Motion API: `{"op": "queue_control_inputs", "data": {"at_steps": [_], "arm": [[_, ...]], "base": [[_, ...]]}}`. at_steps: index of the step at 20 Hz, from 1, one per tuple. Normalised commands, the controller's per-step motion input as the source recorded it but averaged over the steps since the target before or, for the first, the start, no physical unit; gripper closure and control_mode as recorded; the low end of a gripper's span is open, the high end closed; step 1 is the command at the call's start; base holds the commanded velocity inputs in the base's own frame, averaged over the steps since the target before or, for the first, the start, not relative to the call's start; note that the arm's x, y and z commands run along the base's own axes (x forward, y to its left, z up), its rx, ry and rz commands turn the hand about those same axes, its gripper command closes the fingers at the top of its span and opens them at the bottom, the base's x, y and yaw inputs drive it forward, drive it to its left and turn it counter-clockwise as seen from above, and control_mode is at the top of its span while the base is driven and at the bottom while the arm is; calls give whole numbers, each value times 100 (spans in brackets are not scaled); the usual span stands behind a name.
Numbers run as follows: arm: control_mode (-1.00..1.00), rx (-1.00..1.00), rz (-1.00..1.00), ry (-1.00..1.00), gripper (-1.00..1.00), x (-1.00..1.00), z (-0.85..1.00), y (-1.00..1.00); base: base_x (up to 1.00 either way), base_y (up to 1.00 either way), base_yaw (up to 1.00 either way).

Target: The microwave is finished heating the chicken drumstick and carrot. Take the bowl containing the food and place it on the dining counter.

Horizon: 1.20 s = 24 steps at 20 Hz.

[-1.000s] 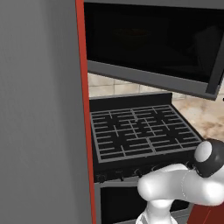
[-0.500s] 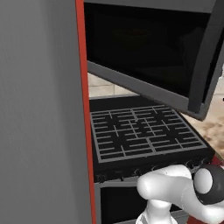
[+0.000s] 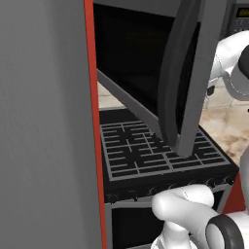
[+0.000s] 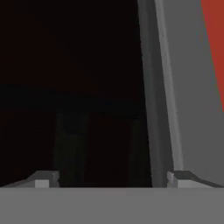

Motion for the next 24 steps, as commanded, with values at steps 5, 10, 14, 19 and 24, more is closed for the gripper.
{"op": "queue_control_inputs", "data": {"at_steps": [5,10,14,19,24], "arm": [[-100,-2,-22,-12,-100,9,0,77],[-100,0,0,0,-100,0,1,-24],[-100,0,-3,-13,-100,0,33,-100],[-100,-4,-12,-23,-100,5,45,-100],[-100,-11,-19,-20,-100,28,27,-100]], "base": [[0,0,0],[0,0,0],[0,0,0],[0,0,0],[0,0,0]]}}
